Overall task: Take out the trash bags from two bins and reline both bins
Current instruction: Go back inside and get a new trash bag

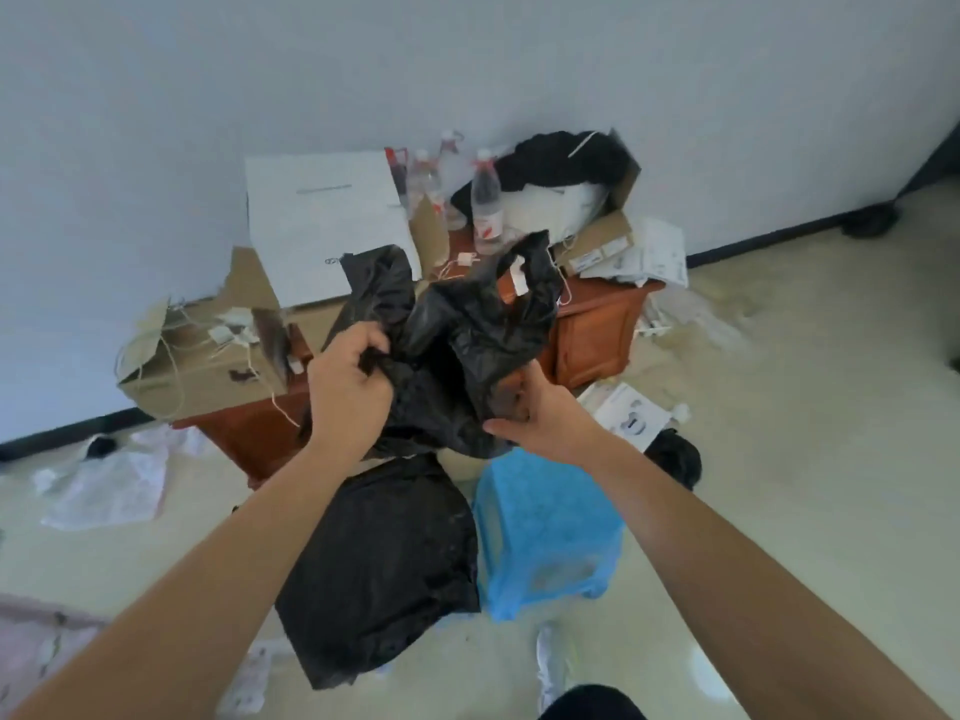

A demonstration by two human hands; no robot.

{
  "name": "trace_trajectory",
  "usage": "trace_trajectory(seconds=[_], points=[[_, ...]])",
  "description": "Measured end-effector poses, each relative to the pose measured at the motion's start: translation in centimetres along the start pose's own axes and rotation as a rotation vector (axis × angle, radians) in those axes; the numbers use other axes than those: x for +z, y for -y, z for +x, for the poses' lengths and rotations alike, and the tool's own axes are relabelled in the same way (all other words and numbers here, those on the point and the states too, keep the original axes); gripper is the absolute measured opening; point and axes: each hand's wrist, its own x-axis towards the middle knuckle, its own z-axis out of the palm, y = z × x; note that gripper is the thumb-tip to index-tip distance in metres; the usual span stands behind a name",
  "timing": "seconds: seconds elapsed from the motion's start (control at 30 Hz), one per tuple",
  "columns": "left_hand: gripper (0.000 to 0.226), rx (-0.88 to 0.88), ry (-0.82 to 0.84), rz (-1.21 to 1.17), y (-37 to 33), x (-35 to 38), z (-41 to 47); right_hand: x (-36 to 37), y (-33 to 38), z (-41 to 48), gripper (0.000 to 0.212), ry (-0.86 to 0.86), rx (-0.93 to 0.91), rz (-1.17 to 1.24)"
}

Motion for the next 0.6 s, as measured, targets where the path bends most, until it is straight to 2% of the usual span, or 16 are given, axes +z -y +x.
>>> trace_trajectory(seconds=[0.1, 0.17, 0.2, 0.3, 0.37, 0.43, 0.47, 0.53, 0.6], points=[[0.036, -0.008, 0.098, -0.149, -1.7, 0.8, -0.8, -1.0, 0.2, -5.2, 0.057, 0.073, 0.134, 0.012], [0.036, -0.013, 0.191, -0.237, -3.4, 2.1, -1.6, -1.4, -0.8, -8.6, 0.048, -0.004, 0.199, -0.074], [0.035, -0.021, 0.239, -0.291, -4.3, 2.8, -2.2, -1.6, -1.5, -10.3, 0.053, -0.097, 0.207, -0.099], [0.029, -0.074, 0.415, -0.486, -8.3, 4.8, -3.9, -2.5, -4.5, -13.6, 0.099, -0.384, 0.195, -0.052], [0.033, -0.12, 0.482, -0.602, -11.8, 6.1, -5.1, -4.0, -5.9, -16.5, 0.105, -0.363, 0.222, 0.144], [0.041, -0.152, 0.535, -0.715, -15.6, 7.4, -6.7, -5.5, -6.2, -20.3, 0.088, -0.261, 0.281, 0.446], [0.042, -0.167, 0.568, -0.761, -17.3, 8.1, -7.6, -6.2, -6.3, -22.3, 0.072, -0.204, 0.323, 0.591], [0.045, -0.179, 0.628, -0.757, -19.9, 9.9, -9.3, -7.4, -7.2, -26.4, 0.029, -0.179, 0.368, 0.637], [0.043, -0.154, 0.696, -0.679, -22.2, 12.2, -10.9, -8.9, -8.2, -30.3, 0.006, -0.295, 0.421, 0.654]])
